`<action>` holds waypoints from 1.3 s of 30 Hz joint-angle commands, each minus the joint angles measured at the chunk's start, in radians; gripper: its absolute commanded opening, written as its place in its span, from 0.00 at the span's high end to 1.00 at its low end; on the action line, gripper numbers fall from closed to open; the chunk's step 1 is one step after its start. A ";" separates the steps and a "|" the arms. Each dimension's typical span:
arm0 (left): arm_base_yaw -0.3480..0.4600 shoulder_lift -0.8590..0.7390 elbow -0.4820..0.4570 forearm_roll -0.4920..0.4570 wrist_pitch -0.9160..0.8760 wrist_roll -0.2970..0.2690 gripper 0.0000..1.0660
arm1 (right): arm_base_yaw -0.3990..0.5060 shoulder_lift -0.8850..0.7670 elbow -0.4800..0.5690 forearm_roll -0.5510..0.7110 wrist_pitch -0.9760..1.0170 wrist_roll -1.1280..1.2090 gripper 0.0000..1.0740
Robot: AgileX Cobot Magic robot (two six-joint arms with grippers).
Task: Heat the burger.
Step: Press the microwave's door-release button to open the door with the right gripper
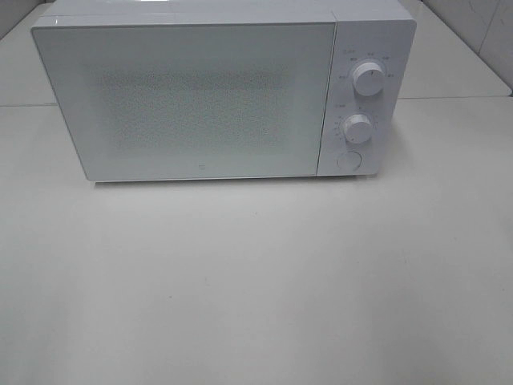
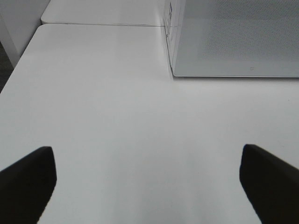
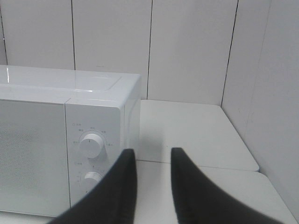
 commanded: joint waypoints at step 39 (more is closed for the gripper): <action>0.003 -0.005 0.004 -0.001 0.003 0.000 0.06 | -0.003 1.111 0.121 -0.069 -1.190 0.778 1.00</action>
